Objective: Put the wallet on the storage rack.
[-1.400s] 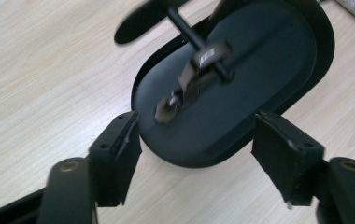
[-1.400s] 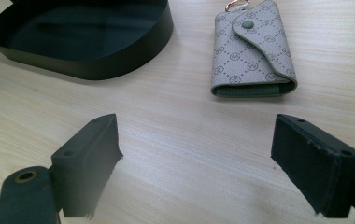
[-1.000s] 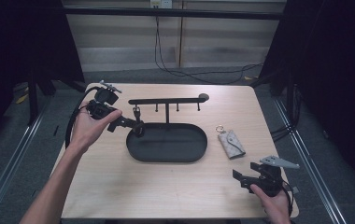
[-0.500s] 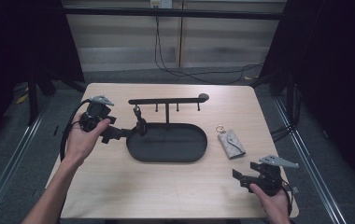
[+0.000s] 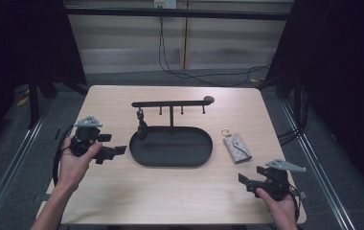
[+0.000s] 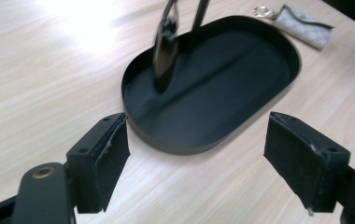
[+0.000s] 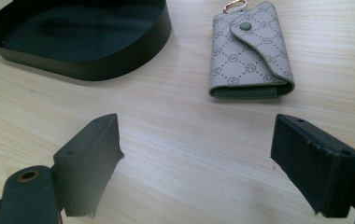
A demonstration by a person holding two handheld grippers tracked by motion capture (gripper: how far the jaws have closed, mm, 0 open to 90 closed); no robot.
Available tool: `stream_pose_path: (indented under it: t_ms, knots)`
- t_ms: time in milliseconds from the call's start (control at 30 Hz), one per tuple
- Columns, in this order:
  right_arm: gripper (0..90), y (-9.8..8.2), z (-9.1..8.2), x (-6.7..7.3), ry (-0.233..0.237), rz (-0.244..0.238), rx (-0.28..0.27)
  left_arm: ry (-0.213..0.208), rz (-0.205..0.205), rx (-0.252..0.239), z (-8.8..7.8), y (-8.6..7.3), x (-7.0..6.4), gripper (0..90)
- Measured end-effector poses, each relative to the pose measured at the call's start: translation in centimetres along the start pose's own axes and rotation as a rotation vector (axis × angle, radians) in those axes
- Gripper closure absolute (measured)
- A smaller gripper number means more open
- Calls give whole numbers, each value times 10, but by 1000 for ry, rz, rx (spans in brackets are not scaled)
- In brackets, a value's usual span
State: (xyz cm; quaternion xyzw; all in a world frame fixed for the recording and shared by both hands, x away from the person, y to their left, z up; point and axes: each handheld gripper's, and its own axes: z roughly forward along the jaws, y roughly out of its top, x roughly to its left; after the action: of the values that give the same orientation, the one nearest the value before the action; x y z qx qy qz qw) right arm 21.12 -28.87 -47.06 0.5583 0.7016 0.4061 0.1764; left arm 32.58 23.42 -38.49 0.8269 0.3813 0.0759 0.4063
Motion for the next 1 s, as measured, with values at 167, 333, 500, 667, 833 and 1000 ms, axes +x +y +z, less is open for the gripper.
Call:
stream_pose_path:
  t_ms: [167,333,500,667,833,1000]
  knots:
    - [160,-2,-4,-1,-4,-1,-10,-9,-24,-10,2,-21,-2,218]
    - [160,-1,-2,-1,-1,4,-7,-11,-35,-14,1,-44,-7,210]
    - [160,0,-2,-3,19,2,-10,-11,-28,-19,4,-64,-18,210]
    - [164,1,0,-5,19,8,-6,-13,-4,-22,4,-78,-29,208]
    - [198,3,1,-7,35,24,5,-20,-7,10,4,-93,-38,208]
    - [212,17,1,-4,53,30,27,-34,20,39,6,-101,-46,210]
